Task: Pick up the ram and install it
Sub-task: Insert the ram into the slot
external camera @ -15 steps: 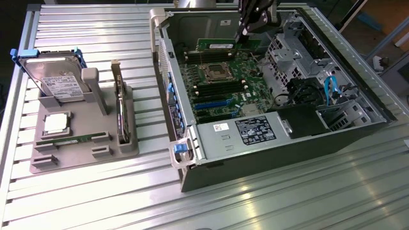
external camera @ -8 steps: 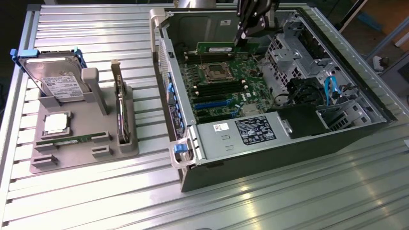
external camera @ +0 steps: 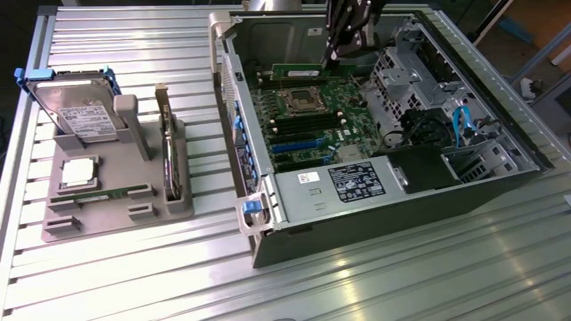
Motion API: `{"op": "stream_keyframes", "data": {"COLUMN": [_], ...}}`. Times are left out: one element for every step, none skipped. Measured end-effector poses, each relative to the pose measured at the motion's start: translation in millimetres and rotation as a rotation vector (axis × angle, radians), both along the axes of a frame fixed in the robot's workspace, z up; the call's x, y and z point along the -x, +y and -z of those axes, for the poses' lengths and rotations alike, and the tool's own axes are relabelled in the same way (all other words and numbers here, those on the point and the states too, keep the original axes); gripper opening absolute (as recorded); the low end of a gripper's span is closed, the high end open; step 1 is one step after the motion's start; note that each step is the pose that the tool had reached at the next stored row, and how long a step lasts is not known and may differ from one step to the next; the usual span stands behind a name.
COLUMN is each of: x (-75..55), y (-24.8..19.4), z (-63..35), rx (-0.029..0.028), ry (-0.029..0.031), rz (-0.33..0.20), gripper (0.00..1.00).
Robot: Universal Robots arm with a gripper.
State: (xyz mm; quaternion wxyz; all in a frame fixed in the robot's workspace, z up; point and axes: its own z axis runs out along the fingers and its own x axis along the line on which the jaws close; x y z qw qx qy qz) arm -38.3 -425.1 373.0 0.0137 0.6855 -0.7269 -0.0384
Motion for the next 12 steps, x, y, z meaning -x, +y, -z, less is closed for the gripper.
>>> {"op": "stream_keyframes", "data": {"x": [0.0, 0.0, 0.0, 0.0, 0.0, 0.0, 0.0, 0.0, -0.2, -0.5, -1.0, -2.0], "y": [3.5, 5.7, 7.6, 8.8, 10.7, 12.0, 14.0, 15.9, 16.9, 17.5, 18.1, 18.3], "z": [2.8, 4.3, 5.5, 6.3, 7.5, 8.4, 9.4, 10.3, 10.7, 10.9, 11.1, 11.3], "rx": [0.0000, 0.0000, -0.0001, -0.0001, 0.0000, 0.0000, -0.0001, -0.0002, -0.0001, -0.0001, -0.0001, -0.0001], "ry": [0.0000, 0.0000, -0.0001, 0.0000, 0.0001, 0.0000, 0.0000, -0.0001, 0.0000, 0.0000, 0.0000, 0.0000], "rz": [0.000, 0.000, 0.000, 0.000, 0.000, 0.000, 0.000, 0.000, 0.000, 0.000, 0.000, 0.000], "gripper": [0.12, 0.12, 0.12, 0.12, 0.12, 0.12, 0.12, 0.12, 0.12, 0.12, 0.12, 0.12]}}
